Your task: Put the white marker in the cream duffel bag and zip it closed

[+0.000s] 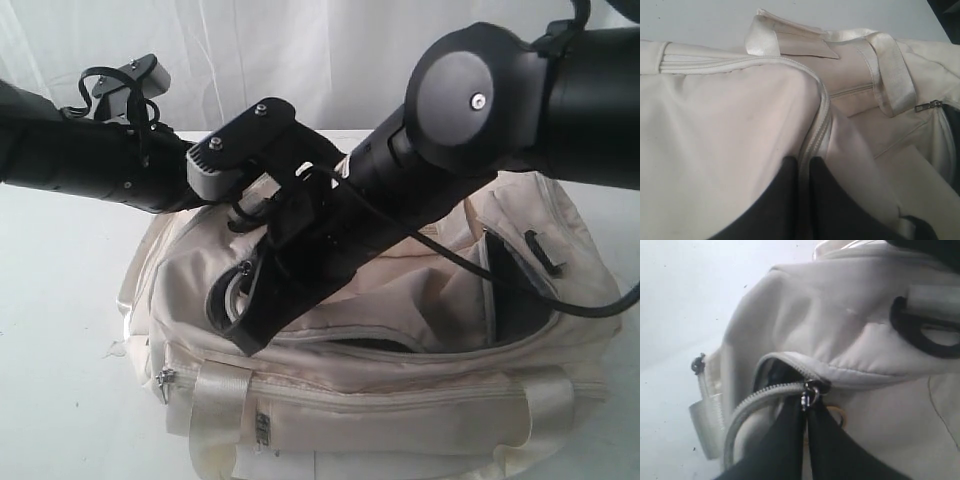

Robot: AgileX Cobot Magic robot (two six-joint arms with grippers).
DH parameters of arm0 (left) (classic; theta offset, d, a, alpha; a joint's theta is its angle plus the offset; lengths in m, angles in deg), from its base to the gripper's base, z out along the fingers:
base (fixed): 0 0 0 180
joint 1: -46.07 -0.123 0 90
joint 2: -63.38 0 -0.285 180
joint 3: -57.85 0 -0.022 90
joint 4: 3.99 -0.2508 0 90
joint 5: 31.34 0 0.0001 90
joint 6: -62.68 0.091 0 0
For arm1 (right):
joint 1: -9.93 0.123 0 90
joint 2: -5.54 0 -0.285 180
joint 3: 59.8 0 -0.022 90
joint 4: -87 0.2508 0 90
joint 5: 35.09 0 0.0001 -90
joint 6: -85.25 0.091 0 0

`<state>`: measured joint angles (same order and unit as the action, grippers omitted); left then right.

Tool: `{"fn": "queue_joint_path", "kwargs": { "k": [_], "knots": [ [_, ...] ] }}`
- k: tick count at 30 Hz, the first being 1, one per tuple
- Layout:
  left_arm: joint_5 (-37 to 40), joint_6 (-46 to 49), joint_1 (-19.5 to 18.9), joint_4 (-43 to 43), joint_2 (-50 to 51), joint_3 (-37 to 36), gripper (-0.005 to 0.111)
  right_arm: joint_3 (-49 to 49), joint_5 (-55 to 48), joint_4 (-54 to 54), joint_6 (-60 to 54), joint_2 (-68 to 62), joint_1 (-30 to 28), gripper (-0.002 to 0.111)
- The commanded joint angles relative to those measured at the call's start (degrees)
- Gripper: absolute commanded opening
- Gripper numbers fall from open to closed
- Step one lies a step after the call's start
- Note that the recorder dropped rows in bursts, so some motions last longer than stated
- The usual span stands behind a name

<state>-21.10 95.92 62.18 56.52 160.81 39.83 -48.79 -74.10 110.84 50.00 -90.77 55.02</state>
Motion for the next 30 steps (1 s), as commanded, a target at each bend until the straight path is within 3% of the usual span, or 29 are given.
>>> {"fn": "queue_joint_path", "kwargs": {
  "k": [1, 9, 20, 30],
  "knots": [
    [-2.51, 1.15, 0.01, 0.77, -0.30, -0.30, 0.000, -0.58, -4.27, 1.99, -0.49, 1.04, 2.85, 0.000],
    [-3.17, 1.52, 0.01, 0.77, -0.30, -0.30, 0.000, -0.58, -5.68, 1.68, -0.49, 1.04, 4.48, 0.000],
    [-3.81, 1.66, 0.01, 0.77, -0.30, -0.30, 0.000, -0.58, -15.02, 0.39, -0.49, 1.04, 4.48, 0.000],
    [-3.58, 1.78, 0.01, 0.77, -0.30, -0.30, 0.000, -0.58, -9.54, -1.58, -0.49, 1.04, 4.48, 0.000]
  ]
}}
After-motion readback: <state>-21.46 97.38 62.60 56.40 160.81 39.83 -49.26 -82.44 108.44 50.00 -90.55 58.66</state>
